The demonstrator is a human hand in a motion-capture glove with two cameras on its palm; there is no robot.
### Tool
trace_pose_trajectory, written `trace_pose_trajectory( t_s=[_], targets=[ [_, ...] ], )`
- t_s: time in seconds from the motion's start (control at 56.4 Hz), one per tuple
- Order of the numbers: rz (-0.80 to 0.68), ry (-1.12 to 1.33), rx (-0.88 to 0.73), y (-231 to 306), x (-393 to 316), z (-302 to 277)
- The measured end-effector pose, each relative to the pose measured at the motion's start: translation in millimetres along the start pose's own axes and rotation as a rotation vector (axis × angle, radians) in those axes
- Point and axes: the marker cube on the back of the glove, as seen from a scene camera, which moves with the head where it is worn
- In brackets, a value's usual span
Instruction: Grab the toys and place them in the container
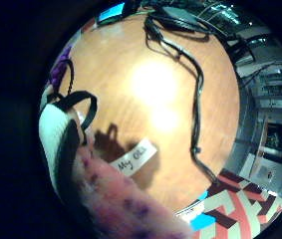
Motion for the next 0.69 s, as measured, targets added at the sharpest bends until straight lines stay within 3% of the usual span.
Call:
trace_pose_trajectory(
  t_s=[0.177,0.408,0.55,0.692],
  targets=[
    [-0.107,0.001,0.087,15.4,-65.5,-81.3],
    [-0.317,-0.017,0.352,33.5,-199.2,-173.5],
    [-0.393,-0.114,0.346,35.1,-271.0,-185.7],
    [-0.356,-0.055,0.365,20.6,-313.0,-170.5]
  ],
)
